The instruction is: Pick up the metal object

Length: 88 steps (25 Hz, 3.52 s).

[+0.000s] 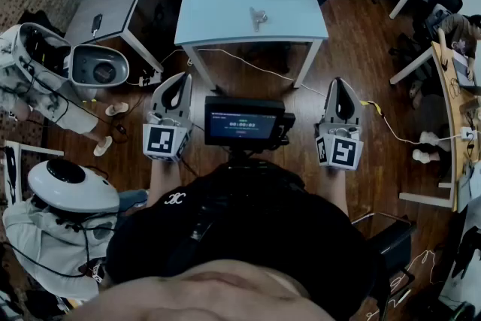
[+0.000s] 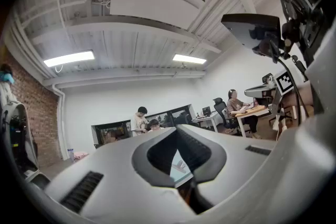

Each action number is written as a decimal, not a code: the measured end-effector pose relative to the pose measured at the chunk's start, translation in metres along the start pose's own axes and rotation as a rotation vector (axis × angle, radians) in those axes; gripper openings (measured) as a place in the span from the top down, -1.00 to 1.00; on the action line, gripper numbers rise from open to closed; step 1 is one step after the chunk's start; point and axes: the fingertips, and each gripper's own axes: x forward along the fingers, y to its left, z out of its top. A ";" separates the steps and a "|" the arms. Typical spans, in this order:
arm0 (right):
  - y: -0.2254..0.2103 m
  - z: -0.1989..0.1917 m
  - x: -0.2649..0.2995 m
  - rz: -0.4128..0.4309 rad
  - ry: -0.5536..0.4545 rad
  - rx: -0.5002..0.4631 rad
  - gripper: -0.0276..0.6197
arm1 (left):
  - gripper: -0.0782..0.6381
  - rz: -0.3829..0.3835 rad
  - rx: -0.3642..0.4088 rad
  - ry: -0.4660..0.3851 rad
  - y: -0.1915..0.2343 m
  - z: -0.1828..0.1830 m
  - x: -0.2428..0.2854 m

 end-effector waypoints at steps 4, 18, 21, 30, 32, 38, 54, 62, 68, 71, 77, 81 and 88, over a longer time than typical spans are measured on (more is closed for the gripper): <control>0.017 -0.006 0.017 -0.008 0.000 -0.003 0.98 | 0.75 -0.003 0.007 0.011 0.024 -0.015 0.004; 0.034 -0.042 0.077 -0.026 0.002 0.016 0.98 | 0.75 -0.020 0.010 0.012 0.069 -0.049 0.058; 0.022 -0.058 0.102 -0.012 0.001 0.023 0.98 | 0.75 0.009 -0.003 0.042 0.072 -0.054 0.083; -0.039 -0.107 0.239 0.061 -0.017 0.025 0.98 | 0.75 0.056 -0.005 0.042 0.093 -0.060 0.223; -0.052 -0.116 0.267 0.083 -0.018 0.006 0.98 | 0.75 0.067 0.025 0.017 0.098 -0.055 0.256; -0.070 -0.141 0.326 0.164 -0.008 0.010 0.98 | 0.75 0.081 0.040 0.015 0.100 -0.055 0.327; -0.051 -0.186 0.389 0.235 0.082 0.085 0.98 | 0.75 0.087 -0.006 0.069 0.130 -0.085 0.358; -0.021 -0.223 0.420 0.211 0.147 0.101 0.90 | 0.75 0.092 -0.015 0.077 0.168 -0.102 0.344; 0.026 -0.291 0.441 0.264 0.256 0.091 0.82 | 0.75 0.091 -0.008 0.069 0.195 -0.110 0.340; 0.044 -0.334 0.449 0.264 0.349 0.136 0.81 | 0.75 0.092 0.006 0.060 0.210 -0.110 0.338; 0.103 -0.434 0.469 0.277 0.608 0.227 0.70 | 0.75 0.066 -0.009 0.084 0.250 -0.123 0.354; 0.120 -0.499 0.451 0.323 0.805 0.262 0.41 | 0.75 0.043 -0.009 0.088 0.249 -0.117 0.362; 0.117 -0.552 0.429 0.297 0.980 0.307 0.27 | 0.75 0.034 -0.003 0.109 0.245 -0.120 0.362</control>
